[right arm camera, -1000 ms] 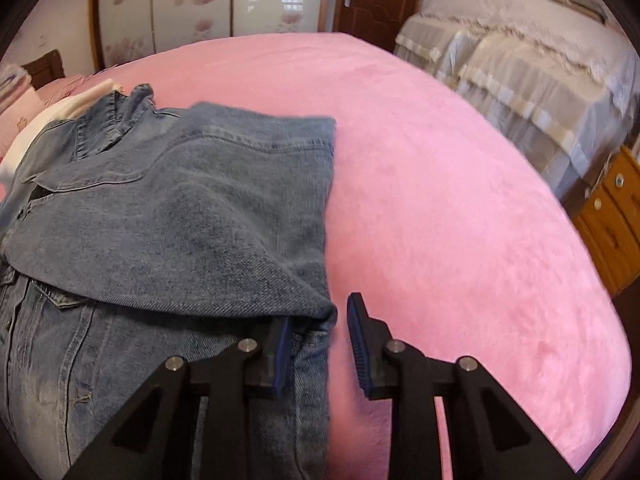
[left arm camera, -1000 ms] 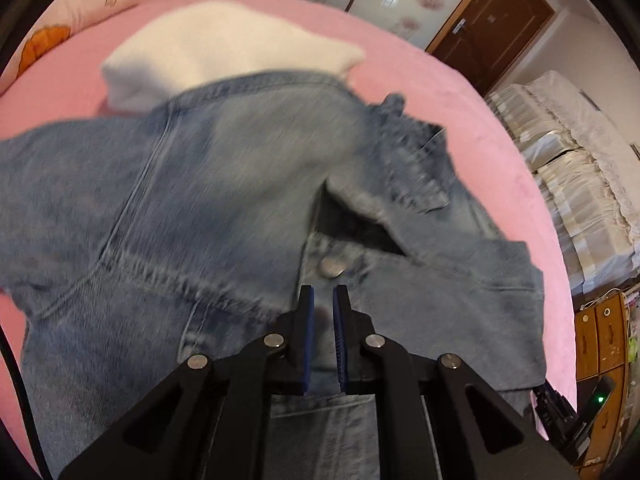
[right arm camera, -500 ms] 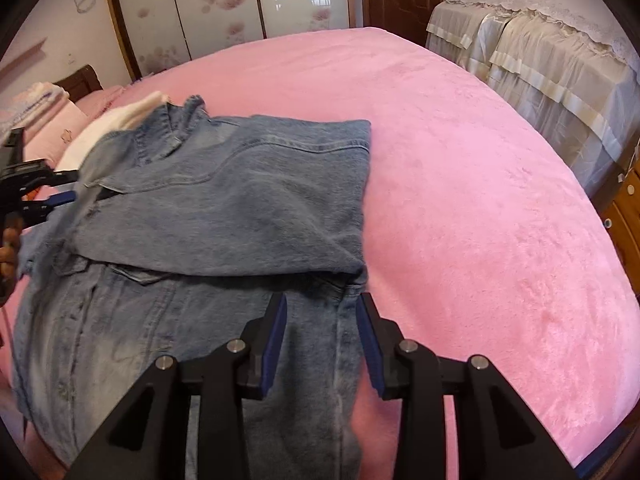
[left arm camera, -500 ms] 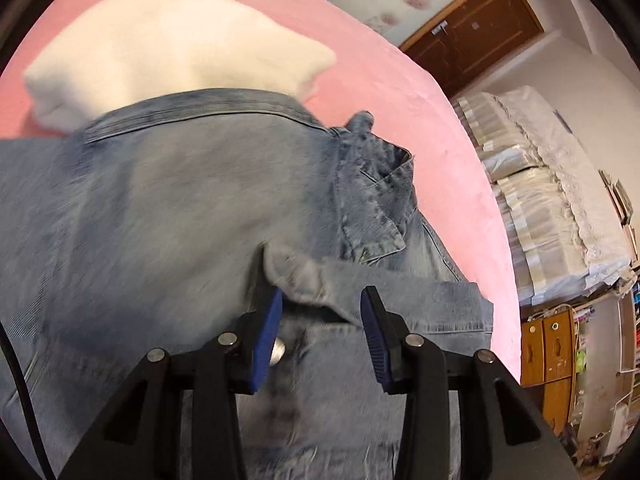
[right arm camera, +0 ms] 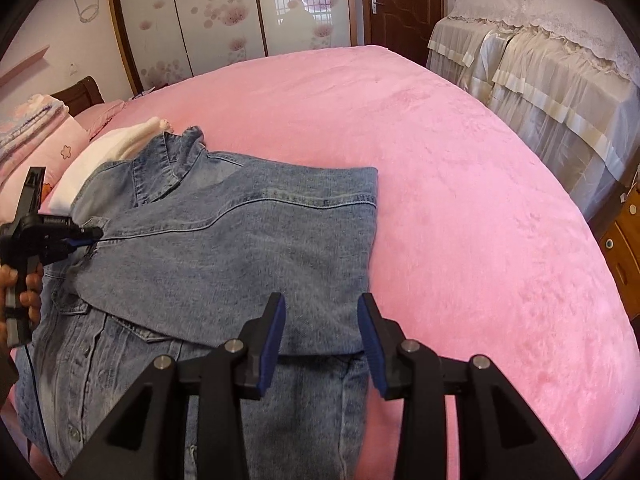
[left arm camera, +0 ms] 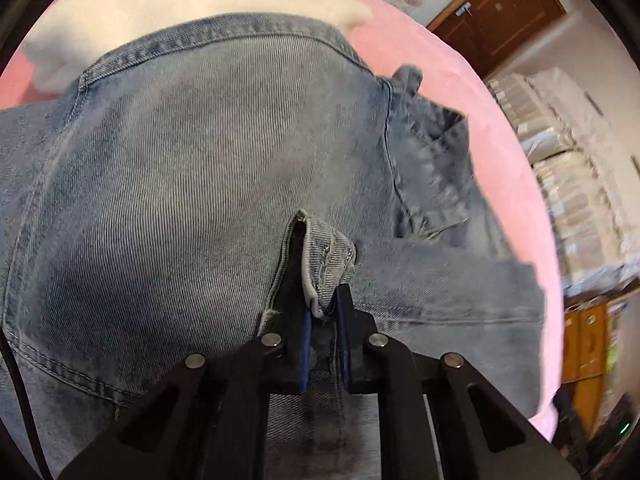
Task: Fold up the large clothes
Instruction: 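Lower the cuff onto the jacket and open the left tool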
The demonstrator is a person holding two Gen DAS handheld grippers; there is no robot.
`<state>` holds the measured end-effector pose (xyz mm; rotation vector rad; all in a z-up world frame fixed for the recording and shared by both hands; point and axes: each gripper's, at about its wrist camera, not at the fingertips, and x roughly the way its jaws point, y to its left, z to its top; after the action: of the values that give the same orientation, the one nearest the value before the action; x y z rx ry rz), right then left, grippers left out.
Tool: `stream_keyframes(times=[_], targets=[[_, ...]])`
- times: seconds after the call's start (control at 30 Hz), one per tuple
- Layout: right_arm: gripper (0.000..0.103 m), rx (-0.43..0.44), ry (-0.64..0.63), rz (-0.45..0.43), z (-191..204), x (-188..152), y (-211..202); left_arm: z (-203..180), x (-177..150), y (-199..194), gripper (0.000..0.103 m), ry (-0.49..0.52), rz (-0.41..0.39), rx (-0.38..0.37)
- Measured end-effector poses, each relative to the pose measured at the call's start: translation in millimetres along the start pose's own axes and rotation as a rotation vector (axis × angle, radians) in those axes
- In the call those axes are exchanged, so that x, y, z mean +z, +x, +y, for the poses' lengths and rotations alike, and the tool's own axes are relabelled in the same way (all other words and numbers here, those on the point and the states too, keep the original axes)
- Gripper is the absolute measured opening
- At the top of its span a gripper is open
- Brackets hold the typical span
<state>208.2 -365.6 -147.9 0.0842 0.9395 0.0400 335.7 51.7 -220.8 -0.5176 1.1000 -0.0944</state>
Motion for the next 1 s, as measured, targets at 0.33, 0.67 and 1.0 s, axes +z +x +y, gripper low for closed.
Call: stream_keyframes(times=[0.33,0.67,1.0], targets=[[0.066,0.033,0.197,0.080,-50,86,87,-13,-2,-6,0.009,0.056,-0.059,0.022],[0.003,-0.075,0.132,0.131,-57,112,131,-38,-1,-14,0.008,0.210,-0.097,0.145],[0.001,-0.111,0.112,0.078,-62,96,87,-34,-5,-21,0.017,0.209,-0.053,0.191]])
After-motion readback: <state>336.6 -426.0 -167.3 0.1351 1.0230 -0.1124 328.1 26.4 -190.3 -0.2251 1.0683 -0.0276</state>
